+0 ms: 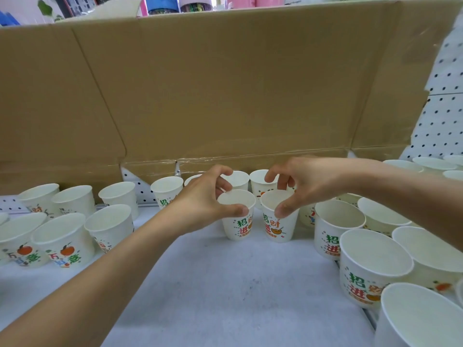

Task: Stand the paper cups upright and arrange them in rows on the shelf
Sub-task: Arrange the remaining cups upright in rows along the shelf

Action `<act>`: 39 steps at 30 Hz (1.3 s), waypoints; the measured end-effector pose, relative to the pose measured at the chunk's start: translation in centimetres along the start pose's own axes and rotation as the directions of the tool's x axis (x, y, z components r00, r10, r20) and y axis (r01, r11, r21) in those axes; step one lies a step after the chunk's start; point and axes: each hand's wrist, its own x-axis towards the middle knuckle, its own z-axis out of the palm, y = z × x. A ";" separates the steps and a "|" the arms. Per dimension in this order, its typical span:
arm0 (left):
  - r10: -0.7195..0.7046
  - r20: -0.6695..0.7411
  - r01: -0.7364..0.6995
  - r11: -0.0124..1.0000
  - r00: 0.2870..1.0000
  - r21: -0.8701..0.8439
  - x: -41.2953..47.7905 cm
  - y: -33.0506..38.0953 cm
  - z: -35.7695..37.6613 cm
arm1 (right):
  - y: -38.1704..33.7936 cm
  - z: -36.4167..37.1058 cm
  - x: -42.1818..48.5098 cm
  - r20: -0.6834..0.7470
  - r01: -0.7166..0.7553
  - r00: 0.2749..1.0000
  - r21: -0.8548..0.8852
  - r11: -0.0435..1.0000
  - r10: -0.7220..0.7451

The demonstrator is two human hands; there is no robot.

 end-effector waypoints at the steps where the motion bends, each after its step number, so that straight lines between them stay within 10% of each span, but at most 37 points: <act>1: 0.002 0.006 -0.002 1.000 1.000 -0.022 0.2 0.0 0.0 | -0.1 0.0 0.1 -0.005 -0.006 1.000 0.001 1.000 0.006; 32: 0.013 -0.099 -0.013 1.000 0.995 0.006 0.3 -0.7 -3.7 | 0.0 -0.5 -0.5 -0.089 0.110 0.991 0.076 0.991 -0.103; 39: -0.174 -0.186 0.204 0.967 0.967 0.156 0.3 -5.2 -9.5 | -4.3 -1.7 5.3 -0.206 0.222 0.956 0.031 0.975 -0.211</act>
